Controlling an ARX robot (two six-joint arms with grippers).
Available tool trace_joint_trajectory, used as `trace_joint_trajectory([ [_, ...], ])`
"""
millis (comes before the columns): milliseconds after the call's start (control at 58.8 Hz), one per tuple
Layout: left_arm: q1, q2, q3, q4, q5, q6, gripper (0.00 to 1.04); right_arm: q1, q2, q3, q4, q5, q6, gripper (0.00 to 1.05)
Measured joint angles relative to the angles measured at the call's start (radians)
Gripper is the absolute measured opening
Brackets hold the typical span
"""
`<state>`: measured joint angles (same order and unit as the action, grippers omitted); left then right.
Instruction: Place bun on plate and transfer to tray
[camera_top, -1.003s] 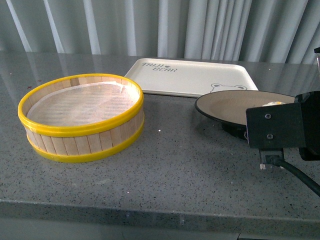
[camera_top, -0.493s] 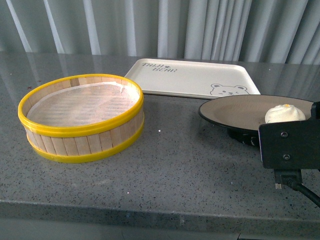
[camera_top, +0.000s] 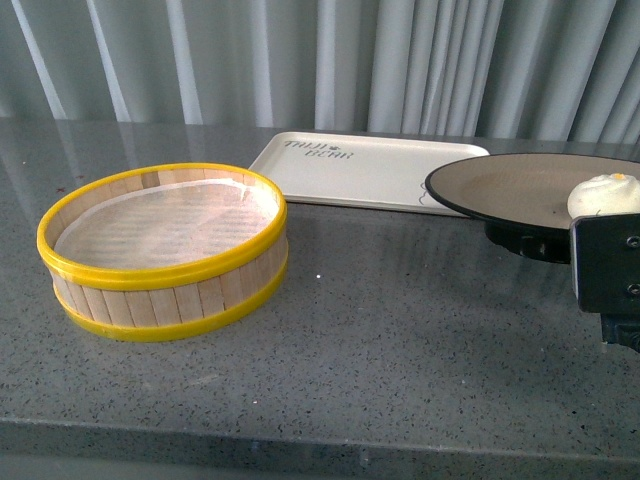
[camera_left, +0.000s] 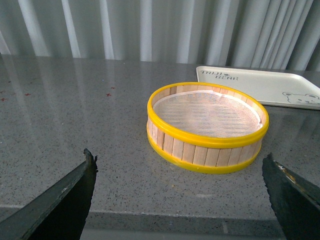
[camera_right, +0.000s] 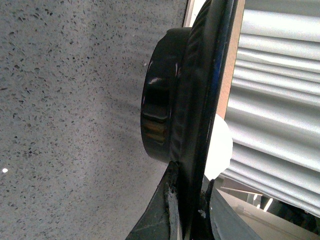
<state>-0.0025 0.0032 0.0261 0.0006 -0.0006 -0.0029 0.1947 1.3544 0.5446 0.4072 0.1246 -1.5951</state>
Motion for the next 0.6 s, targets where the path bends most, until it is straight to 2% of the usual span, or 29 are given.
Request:
trace_joint_trajectory([
  [357,0.000,0.000,0.000,0.000,0.000,0.000,0.98,-0.125,0.182,0.179,0.205,-0.176,0.011,0.03],
  [595,0.000,0.000,0.000,0.000,0.000,0.000,0.98,-0.136,0.351,0.279,0.296,-0.237,0.068,0.03],
])
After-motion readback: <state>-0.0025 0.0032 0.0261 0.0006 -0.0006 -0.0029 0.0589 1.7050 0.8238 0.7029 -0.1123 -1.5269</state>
